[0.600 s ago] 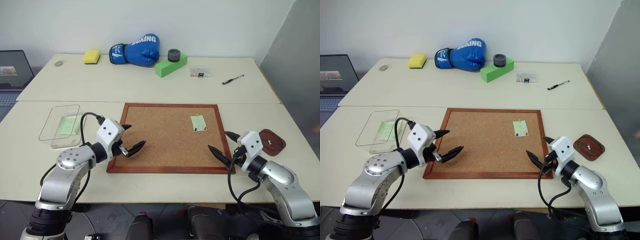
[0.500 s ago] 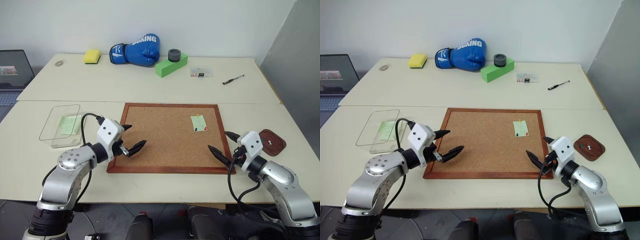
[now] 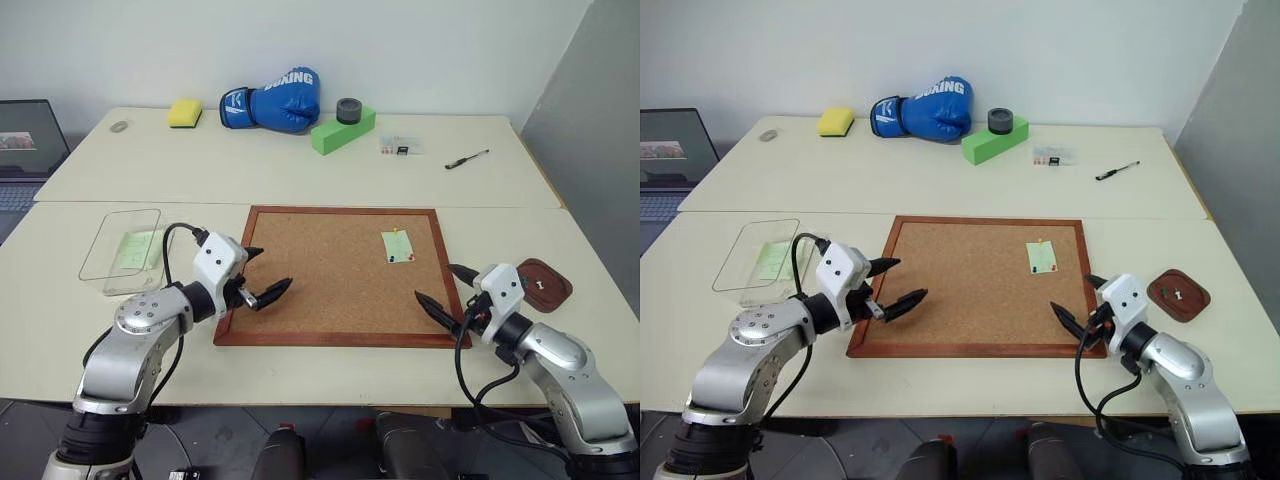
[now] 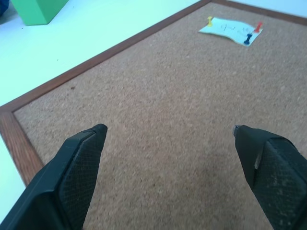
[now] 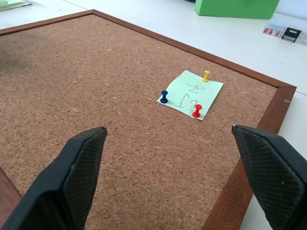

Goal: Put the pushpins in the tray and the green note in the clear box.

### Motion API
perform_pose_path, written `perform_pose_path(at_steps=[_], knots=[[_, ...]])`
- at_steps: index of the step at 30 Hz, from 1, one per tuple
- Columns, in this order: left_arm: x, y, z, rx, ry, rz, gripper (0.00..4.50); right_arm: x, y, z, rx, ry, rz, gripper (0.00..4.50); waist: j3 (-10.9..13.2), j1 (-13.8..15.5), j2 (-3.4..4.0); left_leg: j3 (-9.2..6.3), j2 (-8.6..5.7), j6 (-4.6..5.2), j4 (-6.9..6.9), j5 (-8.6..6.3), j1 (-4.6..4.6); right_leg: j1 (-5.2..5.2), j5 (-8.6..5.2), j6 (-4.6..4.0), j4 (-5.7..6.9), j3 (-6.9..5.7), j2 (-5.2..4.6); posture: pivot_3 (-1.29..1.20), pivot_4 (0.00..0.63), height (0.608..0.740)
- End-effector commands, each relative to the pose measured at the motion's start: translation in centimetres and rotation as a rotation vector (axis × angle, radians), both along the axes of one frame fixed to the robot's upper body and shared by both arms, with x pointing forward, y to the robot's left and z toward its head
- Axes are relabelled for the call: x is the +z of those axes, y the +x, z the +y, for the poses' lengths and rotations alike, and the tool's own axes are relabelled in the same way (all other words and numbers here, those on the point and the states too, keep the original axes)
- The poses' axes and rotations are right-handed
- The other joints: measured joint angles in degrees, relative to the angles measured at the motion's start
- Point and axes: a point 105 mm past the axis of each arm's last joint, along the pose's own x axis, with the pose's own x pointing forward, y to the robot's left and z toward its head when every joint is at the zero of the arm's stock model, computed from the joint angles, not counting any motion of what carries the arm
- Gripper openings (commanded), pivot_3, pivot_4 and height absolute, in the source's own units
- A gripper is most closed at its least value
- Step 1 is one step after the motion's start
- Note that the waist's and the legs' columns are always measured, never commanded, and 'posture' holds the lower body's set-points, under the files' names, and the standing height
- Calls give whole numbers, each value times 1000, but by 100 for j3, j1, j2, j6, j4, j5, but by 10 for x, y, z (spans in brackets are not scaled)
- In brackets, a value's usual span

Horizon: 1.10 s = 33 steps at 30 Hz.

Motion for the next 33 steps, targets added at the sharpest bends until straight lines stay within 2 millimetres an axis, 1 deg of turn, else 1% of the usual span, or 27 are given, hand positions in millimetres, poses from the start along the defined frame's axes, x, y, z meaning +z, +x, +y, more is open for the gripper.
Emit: perform_pose_path(at_steps=[1, 7, 9, 10, 13, 14, 19, 20, 22, 25, 28, 29, 30, 32, 33], knots=[[19, 5, -2, -10, -67, -35, 4500, 13, -4, 5, 23, 14, -45, 4423, 0, 2, 0, 0, 0, 0, 0, 0, 0, 0, 0, 0, 0, 0, 0, 0, 150, 740], [22, 2, -18, -99, -70, -21, 4500, 16, -6, 7, 25, 14, -48, 4423, 0, 3, 0, -1, -1, 0, 1, 0, -1, 0, 0, 1, 0, 0, 0, 0, 150, 740], [23, 2, -25, -136, -60, -26, 4141, 16, -8, 8, 22, 15, -50, 4450, 0, 2, 0, -1, 0, 0, 0, 0, 0, 0, 0, 1, 0, -1, 0, 0, 150, 740], [23, 2, -28, -151, -53, -27, 4055, 16, -8, 8, 21, 16, -50, 4450, 0, 3, 0, -1, 0, 0, 0, 0, 0, 0, 0, 1, 0, -1, 0, 0, 150, 740], [19, 4, -33, -192, -13, -23, 3481, 17, -10, 10, 21, 15, -51, 4450, 0, 3, 0, -1, -1, 0, 1, 0, -1, 0, 0, 1, 0, 0, 0, 0, 150, 740], [17, 6, -36, -201, -3, -20, 3336, 17, -10, 10, 20, 14, -53, 4450, 0, 3, 0, -1, -1, 0, 1, 0, -1, 1, 0, 1, 0, -1, 0, 0, 150, 740], [4, 14, -49, -239, 51, -14, 2324, 20, -9, 13, 30, 15, -63, 4450, 0, 4, 0, -1, -2, 0, 1, 0, 0, 1, 1, 1, 1, 0, 0, 0, 150, 740], [1, 14, -53, -252, 60, -13, 2267, 20, -9, 15, 37, 17, -63, 4450, 0, 4, 0, -1, -2, 0, 1, 0, 0, 1, 1, 1, 1, 0, 0, 0, 150, 740], [-3, 15, -59, -270, 72, -12, 1887, 20, -9, 19, 46, 20, -64, 4450, 0, 3, 0, 0, -2, 0, 1, 0, -1, 1, 1, 1, 0, 1, 0, 0, 150, 740], [-10, 18, -68, -290, 72, -14, 1407, 21, -8, 22, 53, 24, -65, 4450, 0, 5, 0, -1, -2, 0, 0, 0, -2, 0, 1, 1, 1, 0, 1, 0, 150, 740], [-16, 23, -77, -302, 53, -18, 748, 21, -7, 25, 61, 30, -65, 4450, 0, 10, 0, -1, -3, 0, 2, 0, -2, 1, 1, 2, 0, 1, 0, 0, 150, 740], [-16, 24, -78, -302, 47, -20, 645, 21, -6, 25, 62, 30, -65, 4450, 0, 10, 0, -1, -3, 0, 3, 0, -3, 1, 1, 2, 0, 1, 0, 0, 150, 740], [-16, 26, -81, -300, 37, -22, 362, 21, -5, 25, 63, 31, -66, 4450, 0, 10, 0, -1, -3, 0, 3, 0, -2, 2, 2, 3, 0, 1, 1, 0, 150, 740], [-20, 30, -86, -301, 19, -10, 72, 23, -1, 26, 59, 40, -72, 4450, 0, 12, 0, -1, -3, 0, 3, 0, -2, 1, 2, 3, 2, 1, 1, 0, 150, 740], [-23, 32, -89, -302, 13, -6, 33, 25, 2, 26, 55, 47, -76, 4450, 0, 10, 0, -1, -4, 0, 4, 0, -3, 1, 2, 3, 2, 0, 1, 0, 150, 740]])
